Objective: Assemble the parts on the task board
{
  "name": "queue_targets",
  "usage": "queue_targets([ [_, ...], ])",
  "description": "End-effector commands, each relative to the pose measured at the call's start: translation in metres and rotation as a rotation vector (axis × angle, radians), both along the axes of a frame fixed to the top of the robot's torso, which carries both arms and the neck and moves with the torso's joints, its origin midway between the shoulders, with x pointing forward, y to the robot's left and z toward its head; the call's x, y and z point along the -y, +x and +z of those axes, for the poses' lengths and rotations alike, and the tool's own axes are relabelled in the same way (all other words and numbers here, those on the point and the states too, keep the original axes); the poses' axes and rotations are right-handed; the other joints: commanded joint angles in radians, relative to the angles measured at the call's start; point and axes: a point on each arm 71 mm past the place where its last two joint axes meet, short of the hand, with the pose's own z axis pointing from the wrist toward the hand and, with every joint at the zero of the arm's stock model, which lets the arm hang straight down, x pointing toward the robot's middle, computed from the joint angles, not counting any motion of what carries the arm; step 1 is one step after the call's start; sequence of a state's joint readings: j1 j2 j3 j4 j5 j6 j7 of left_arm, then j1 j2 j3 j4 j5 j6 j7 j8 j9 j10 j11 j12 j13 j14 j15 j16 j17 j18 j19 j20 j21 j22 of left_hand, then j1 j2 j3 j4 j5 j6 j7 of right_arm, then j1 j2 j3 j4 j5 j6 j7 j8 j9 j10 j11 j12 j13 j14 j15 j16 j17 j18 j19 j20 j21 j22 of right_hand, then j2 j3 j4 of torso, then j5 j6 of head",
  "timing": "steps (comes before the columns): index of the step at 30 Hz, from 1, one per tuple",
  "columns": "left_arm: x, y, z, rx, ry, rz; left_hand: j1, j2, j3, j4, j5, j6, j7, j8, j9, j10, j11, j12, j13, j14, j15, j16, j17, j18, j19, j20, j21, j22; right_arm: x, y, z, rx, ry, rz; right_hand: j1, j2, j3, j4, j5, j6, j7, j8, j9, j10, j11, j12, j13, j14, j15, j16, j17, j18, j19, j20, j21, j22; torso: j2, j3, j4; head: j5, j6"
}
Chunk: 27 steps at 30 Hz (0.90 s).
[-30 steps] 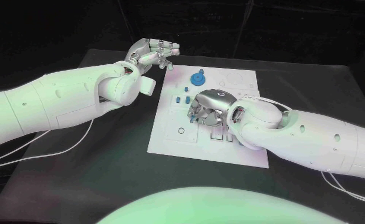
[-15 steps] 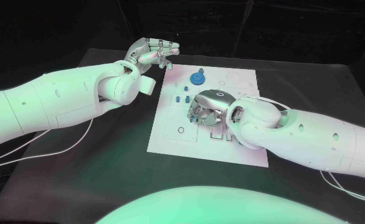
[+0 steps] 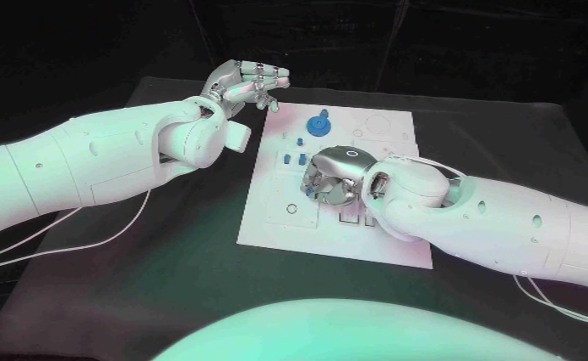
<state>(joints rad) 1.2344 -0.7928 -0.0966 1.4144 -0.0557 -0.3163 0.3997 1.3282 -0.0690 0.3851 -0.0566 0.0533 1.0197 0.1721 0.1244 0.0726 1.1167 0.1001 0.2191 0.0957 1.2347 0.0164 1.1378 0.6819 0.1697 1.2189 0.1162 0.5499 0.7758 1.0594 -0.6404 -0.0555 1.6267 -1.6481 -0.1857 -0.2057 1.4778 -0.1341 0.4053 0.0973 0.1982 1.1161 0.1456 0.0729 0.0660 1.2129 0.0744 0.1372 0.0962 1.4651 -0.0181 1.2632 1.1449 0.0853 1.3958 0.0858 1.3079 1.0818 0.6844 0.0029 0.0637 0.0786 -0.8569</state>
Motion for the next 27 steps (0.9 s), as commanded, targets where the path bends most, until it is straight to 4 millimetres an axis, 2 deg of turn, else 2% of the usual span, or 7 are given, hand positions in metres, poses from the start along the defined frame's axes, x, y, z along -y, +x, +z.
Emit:
queue_targets([
  [1, 0.001, 0.000, 0.001, -0.003, -0.009, -0.016, -0.005, 0.002, -0.006, 0.000, -0.002, -0.005, 0.001, 0.002, -0.001, -0.006, 0.001, 0.004, 0.001, -0.004, 0.001, -0.006, -0.001, 0.012, -0.002, -0.002, -0.003, -0.001, 0.002, -0.002, -0.006, -0.011, -0.045, -0.002, -0.015, -0.003, 0.008, -0.002, -0.007, -0.011, 0.003, -0.006, -0.001, -0.015, 0.000, -0.009, -0.003, 0.034, 0.005, 0.005, 0.002, 0.009, -0.007, 0.003, -0.004, -0.002, -0.001, -0.0005, 0.0005, 0.000, -0.001],
  [4, 0.001, 0.000, 0.001, -0.004, -0.009, -0.018, -0.005, 0.002, -0.006, 0.000, -0.002, -0.006, 0.002, 0.002, -0.002, -0.007, 0.001, 0.004, 0.001, -0.005, 0.001, -0.007, -0.003, 0.012, -0.002, -0.001, -0.004, -0.002, 0.002, -0.003, -0.007, -0.009, -0.042, -0.004, -0.026, -0.010, 0.013, -0.001, -0.008, -0.040, 0.013, -0.012, -0.003, -0.035, 0.008, -0.019, -0.008, 0.034, 0.012, 0.008, 0.005, 0.009, -0.010, 0.008, -0.007, -0.006, -0.001, -0.0004, 0.0005, 0.000, -0.001],
  [6, 0.001, 0.000, 0.001, -0.006, -0.010, -0.021, -0.005, 0.002, -0.006, 0.000, -0.002, -0.006, 0.002, 0.002, -0.002, -0.007, 0.001, 0.004, 0.001, -0.005, 0.001, -0.007, -0.004, 0.012, -0.003, -0.001, -0.004, -0.002, 0.002, -0.003, -0.007, -0.004, -0.034, -0.008, -0.037, -0.021, 0.016, -0.001, -0.010, -0.097, 0.025, -0.015, -0.005, -0.049, 0.018, -0.023, -0.011, 0.034, 0.020, 0.012, 0.008, 0.011, -0.015, 0.014, -0.011, -0.014, 0.000, -0.0002, 0.0001, 0.001, -0.001],
  [10, 0.001, 0.000, 0.001, -0.009, -0.011, -0.025, -0.006, 0.001, -0.008, 0.000, -0.002, -0.008, 0.002, 0.002, -0.002, -0.010, 0.002, 0.005, 0.001, -0.008, 0.002, -0.009, -0.007, 0.012, -0.003, -0.001, -0.005, -0.003, 0.004, -0.002, -0.005, 0.012, -0.013, -0.026, -0.052, -0.036, 0.021, -0.004, -0.011, -0.169, 0.021, -0.013, -0.004, -0.091, 0.023, -0.032, -0.020, 0.029, 0.025, 0.005, -0.006, 0.017, -0.029, 0.021, -0.029, -0.043, -0.001, 0.0005, -0.0001, 0.000, -0.001],
  [12, 0.002, 0.000, 0.001, -0.010, -0.011, -0.026, -0.006, 0.001, -0.008, 0.000, -0.002, -0.008, 0.002, 0.002, -0.002, -0.010, 0.002, 0.005, 0.001, -0.008, 0.002, -0.009, -0.007, 0.012, -0.003, -0.001, -0.005, -0.003, 0.004, -0.001, -0.005, 0.019, -0.004, -0.033, -0.055, -0.038, 0.021, -0.005, -0.010, -0.180, 0.019, -0.012, -0.003, -0.102, 0.023, -0.032, -0.022, 0.027, 0.025, 0.001, -0.011, 0.019, -0.033, 0.021, -0.034, -0.053, -0.001, 0.0003, 0.0000, -0.001, 0.000],
  [23, 0.001, -0.001, 0.000, -0.017, -0.012, -0.034, -0.004, 0.003, -0.006, -0.001, -0.002, -0.009, 0.002, 0.002, -0.002, -0.012, 0.002, 0.006, 0.001, -0.010, 0.002, -0.011, -0.011, 0.012, -0.003, 0.000, -0.007, -0.004, 0.014, -0.004, 0.007, 0.072, 0.123, -0.069, -0.067, -0.038, 0.024, -0.006, 0.010, -0.165, 0.018, -0.001, 0.003, -0.103, 0.022, -0.012, -0.019, 0.028, 0.024, 0.009, -0.006, 0.019, -0.032, 0.021, -0.033, -0.050, -0.001, 0.0005, 0.0006, -0.004, 0.004],
  [27, 0.000, -0.001, 0.000, -0.018, -0.011, -0.033, -0.004, 0.003, -0.006, -0.001, -0.002, -0.009, 0.002, 0.002, -0.002, -0.012, 0.002, 0.006, 0.001, -0.010, 0.002, -0.011, -0.011, 0.012, -0.003, 0.000, -0.007, -0.004, 0.027, -0.009, 0.014, 0.086, 0.165, -0.098, -0.072, -0.038, 0.025, -0.007, 0.012, -0.143, 0.019, 0.007, 0.007, -0.090, 0.020, 0.007, -0.016, 0.027, 0.023, 0.008, -0.010, 0.018, -0.029, 0.020, -0.030, -0.047, -0.003, -0.0012, -0.0006, -0.011, 0.011],
])
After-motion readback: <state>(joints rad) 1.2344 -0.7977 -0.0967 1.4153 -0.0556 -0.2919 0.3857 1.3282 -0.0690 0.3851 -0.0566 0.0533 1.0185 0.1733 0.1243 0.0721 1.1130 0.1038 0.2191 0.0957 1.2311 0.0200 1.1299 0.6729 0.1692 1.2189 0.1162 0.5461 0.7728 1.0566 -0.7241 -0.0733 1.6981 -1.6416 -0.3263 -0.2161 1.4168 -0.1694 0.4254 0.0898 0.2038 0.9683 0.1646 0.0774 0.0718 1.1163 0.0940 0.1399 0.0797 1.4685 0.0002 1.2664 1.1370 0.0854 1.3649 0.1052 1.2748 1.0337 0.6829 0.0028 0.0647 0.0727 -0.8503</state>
